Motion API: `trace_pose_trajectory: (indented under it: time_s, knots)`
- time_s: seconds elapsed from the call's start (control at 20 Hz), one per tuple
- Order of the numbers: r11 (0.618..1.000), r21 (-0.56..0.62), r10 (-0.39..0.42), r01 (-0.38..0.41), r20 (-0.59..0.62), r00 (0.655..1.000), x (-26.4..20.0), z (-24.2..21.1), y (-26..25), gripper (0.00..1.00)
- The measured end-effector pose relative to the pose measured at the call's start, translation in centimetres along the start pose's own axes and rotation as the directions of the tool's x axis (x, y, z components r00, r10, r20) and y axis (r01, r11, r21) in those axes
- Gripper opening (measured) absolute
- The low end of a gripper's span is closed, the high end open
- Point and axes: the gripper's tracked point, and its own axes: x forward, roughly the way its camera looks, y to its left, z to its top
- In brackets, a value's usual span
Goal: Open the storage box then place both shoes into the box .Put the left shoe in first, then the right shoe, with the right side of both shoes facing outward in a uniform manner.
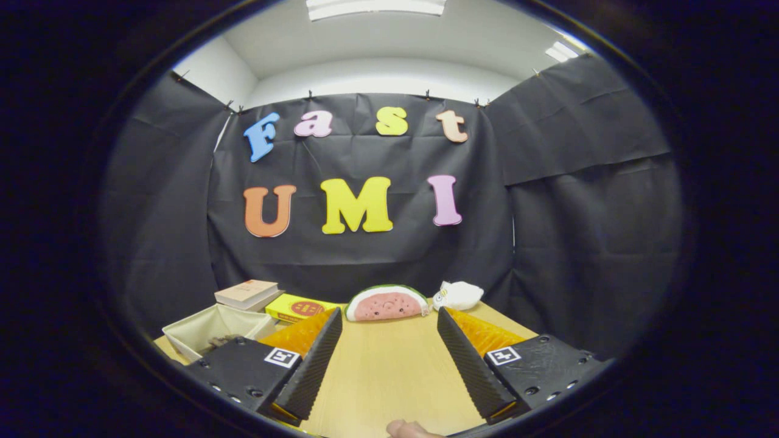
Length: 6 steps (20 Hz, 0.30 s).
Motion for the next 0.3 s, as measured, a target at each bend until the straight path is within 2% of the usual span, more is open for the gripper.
trace_pose_trajectory:
  time_s: [0.3]
  knots:
    - [1.000,0.022,0.007,-0.007,-0.023,1.000,0.65,-0.65,0.13,0.96]
